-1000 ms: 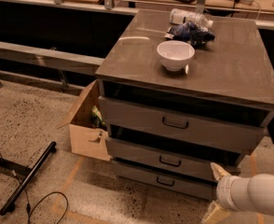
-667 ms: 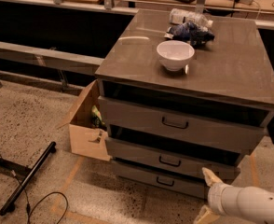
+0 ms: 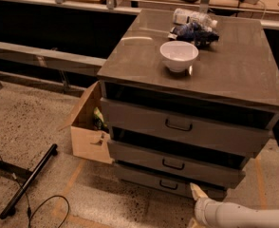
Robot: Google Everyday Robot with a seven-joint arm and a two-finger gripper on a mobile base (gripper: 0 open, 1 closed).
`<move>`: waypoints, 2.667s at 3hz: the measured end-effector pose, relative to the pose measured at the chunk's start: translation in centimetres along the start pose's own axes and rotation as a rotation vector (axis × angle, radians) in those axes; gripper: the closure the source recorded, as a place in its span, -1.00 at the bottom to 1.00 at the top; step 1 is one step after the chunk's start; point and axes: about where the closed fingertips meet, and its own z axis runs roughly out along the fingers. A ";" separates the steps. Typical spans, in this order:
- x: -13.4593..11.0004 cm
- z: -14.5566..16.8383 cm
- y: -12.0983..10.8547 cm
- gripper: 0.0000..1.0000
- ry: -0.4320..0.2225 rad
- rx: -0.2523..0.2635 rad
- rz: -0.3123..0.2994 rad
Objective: Open bottom drawer
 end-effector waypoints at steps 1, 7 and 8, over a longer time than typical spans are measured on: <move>-0.2 0.8 0.4 -1.00 -0.002 -0.008 -0.004; 7.5 14.2 -2.2 -1.00 0.012 0.060 0.083; 7.7 15.6 -3.5 -1.00 0.003 0.074 0.064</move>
Offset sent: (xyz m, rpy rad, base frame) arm 0.0018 0.0021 -0.0255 0.0319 0.0266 -0.0403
